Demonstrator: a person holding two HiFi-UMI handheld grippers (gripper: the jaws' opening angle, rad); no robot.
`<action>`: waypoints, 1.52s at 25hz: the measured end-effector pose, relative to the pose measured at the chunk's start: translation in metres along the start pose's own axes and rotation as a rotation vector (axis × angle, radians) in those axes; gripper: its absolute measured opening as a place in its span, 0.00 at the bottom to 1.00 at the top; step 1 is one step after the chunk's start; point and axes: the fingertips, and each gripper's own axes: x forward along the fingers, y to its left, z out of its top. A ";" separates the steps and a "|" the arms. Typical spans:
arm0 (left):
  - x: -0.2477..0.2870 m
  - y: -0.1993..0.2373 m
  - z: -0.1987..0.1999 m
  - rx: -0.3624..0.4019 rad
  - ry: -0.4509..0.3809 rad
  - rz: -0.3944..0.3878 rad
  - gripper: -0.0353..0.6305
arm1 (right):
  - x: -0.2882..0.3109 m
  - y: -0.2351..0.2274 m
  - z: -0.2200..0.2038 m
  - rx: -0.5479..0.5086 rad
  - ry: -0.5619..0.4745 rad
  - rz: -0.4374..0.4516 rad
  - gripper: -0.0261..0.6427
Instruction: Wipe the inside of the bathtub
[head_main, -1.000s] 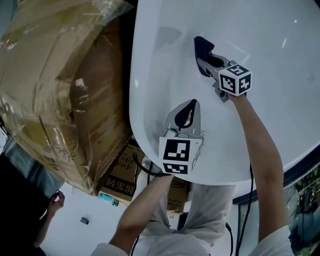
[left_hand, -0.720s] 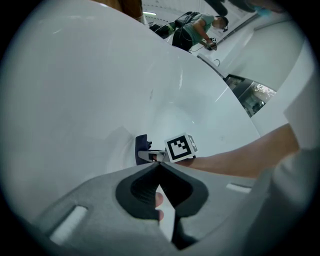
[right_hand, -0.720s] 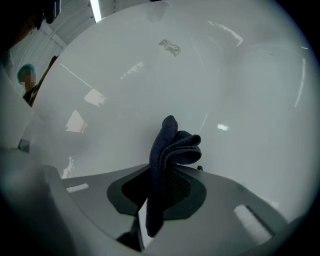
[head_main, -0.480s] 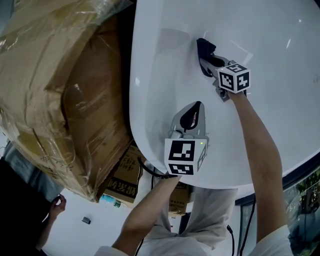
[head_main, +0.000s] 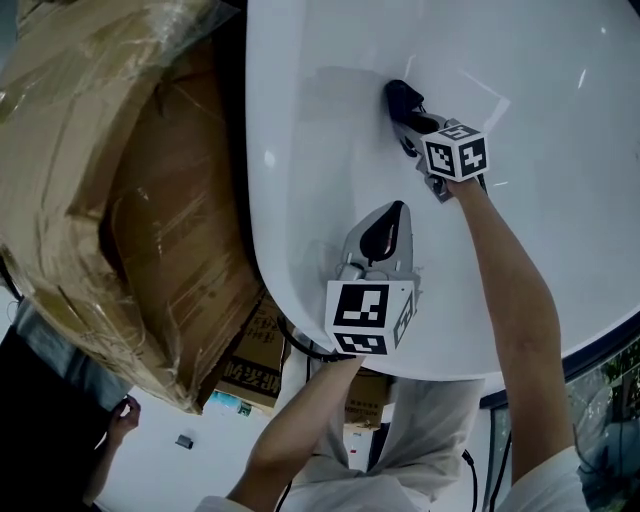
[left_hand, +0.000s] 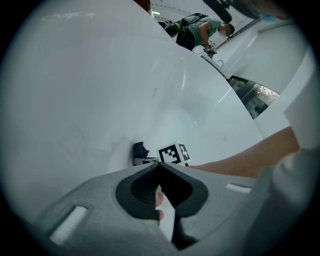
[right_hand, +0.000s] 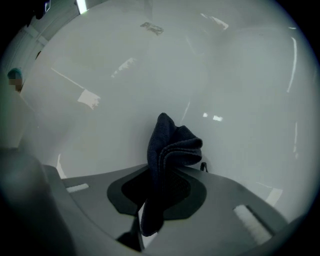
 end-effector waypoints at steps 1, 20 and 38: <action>0.000 0.001 0.000 -0.006 0.002 0.000 0.05 | 0.002 0.005 -0.001 -0.001 0.001 0.015 0.12; -0.022 -0.006 0.000 -0.041 0.009 0.018 0.05 | -0.016 0.079 0.010 -0.078 0.009 0.201 0.12; -0.075 -0.024 -0.012 -0.049 0.050 0.040 0.05 | -0.062 0.170 0.027 -0.128 -0.016 0.347 0.12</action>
